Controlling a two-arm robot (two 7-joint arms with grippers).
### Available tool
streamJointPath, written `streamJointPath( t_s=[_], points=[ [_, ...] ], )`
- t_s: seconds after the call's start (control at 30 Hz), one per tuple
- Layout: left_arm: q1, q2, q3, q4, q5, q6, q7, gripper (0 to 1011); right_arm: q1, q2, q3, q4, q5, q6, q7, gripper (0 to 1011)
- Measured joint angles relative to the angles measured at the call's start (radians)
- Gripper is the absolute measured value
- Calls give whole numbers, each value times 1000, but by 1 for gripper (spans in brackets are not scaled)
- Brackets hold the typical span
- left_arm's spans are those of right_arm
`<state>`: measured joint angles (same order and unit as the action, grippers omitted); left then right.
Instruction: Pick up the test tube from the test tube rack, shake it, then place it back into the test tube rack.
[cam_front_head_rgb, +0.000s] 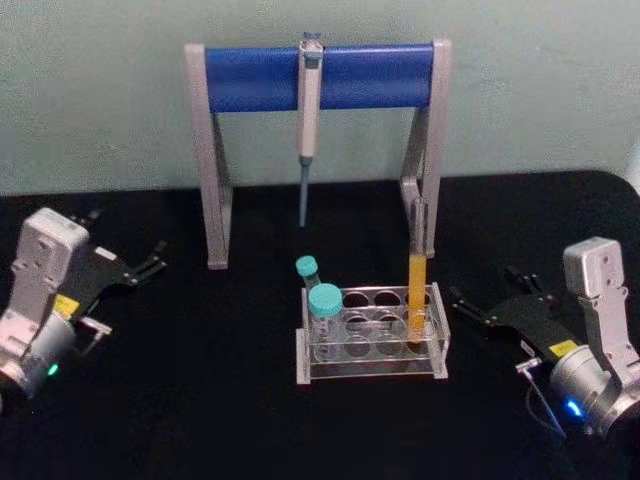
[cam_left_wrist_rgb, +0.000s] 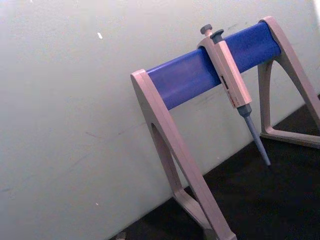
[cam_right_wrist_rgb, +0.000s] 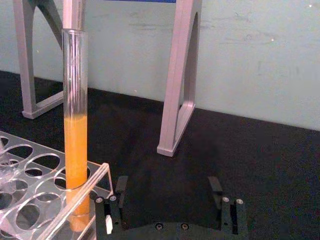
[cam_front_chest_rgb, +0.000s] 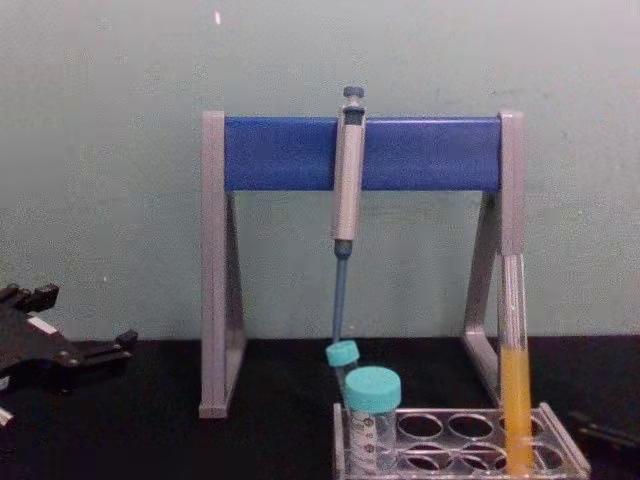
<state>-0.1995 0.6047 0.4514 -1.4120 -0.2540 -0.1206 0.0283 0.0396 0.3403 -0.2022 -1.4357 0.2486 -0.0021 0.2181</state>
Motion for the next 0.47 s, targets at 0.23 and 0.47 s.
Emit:
streamJointPath(
  t_s=[0.23,0.47],
  points=[
    [0,0,0,0,0,0,0,1001,0,0,0,0,0,0,0,1000],
    [0,0,0,0,0,0,0,1001,0,0,0,0,0,0,0,1000]
  ],
)
